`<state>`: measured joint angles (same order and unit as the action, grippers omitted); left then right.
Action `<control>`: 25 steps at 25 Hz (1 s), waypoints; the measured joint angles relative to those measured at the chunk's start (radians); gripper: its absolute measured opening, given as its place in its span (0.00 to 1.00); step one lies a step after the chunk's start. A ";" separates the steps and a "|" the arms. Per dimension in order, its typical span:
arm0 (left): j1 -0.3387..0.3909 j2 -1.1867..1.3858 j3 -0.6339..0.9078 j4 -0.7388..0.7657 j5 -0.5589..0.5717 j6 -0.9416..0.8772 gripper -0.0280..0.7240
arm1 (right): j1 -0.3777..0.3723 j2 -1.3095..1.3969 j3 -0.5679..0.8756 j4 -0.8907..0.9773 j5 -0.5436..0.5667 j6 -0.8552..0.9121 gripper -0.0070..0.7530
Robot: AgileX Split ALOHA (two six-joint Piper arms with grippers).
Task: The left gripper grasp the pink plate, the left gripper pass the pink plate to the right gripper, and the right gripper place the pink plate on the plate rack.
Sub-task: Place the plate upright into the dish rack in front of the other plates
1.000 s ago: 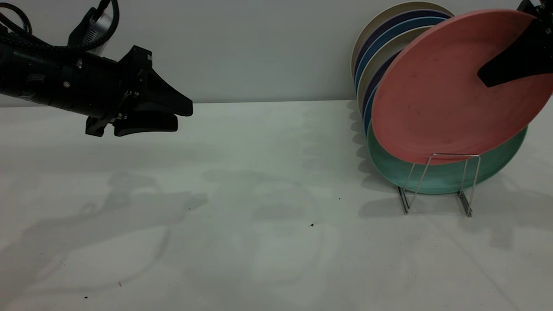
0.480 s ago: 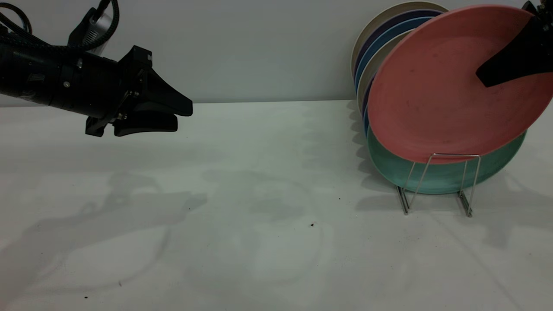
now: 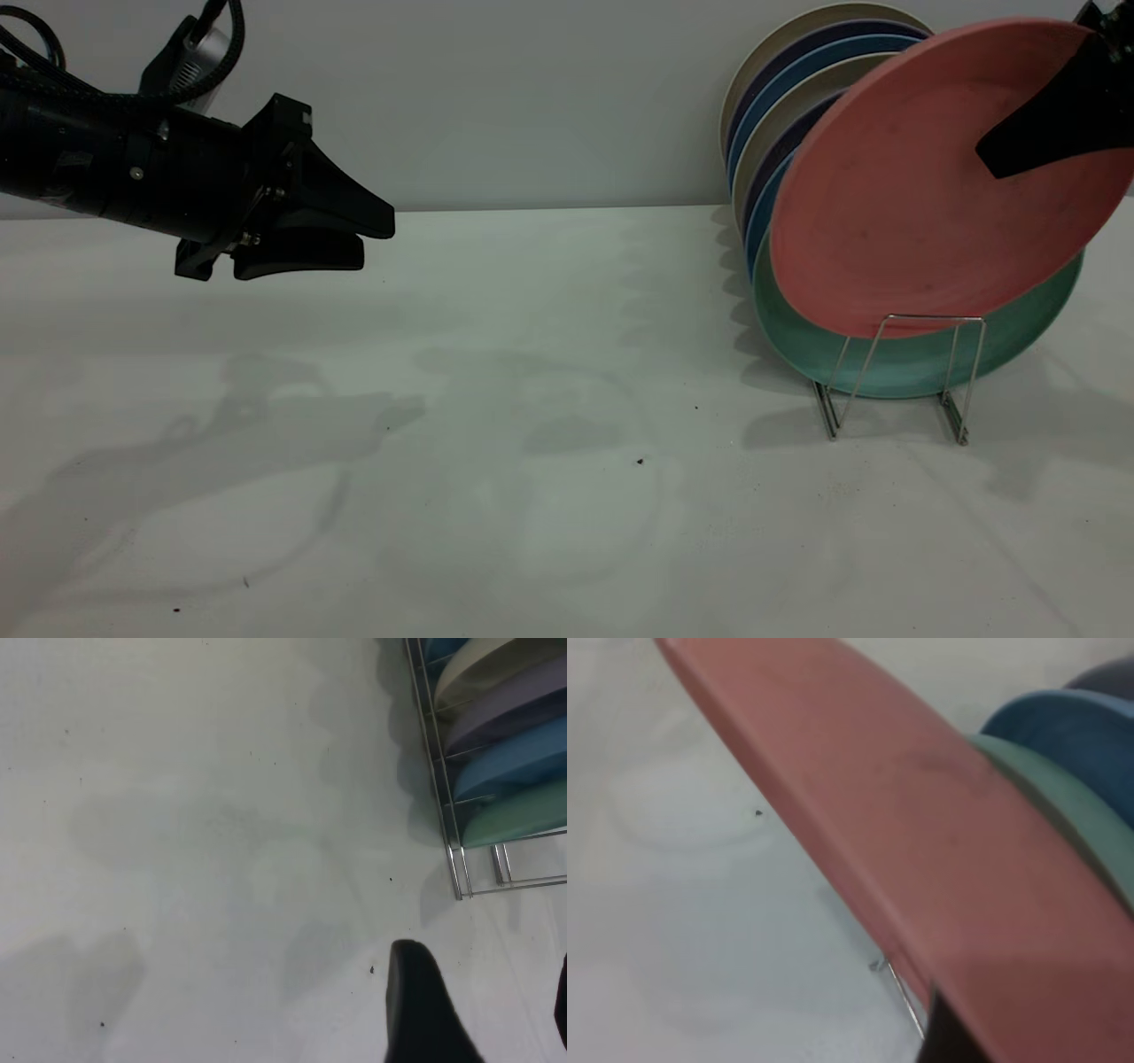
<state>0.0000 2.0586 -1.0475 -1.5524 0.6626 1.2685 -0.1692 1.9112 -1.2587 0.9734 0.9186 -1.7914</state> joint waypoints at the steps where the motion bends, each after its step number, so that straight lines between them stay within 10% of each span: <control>1: 0.000 0.000 0.000 0.000 0.000 0.000 0.57 | 0.000 0.000 0.000 -0.003 -0.001 0.019 0.69; 25: 0.000 0.000 0.000 0.000 -0.001 0.000 0.57 | 0.000 0.000 0.000 -0.078 0.016 0.349 0.70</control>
<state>0.0000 2.0586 -1.0475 -1.5524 0.6619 1.2685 -0.1692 1.9112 -1.2587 0.8953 0.9349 -1.4422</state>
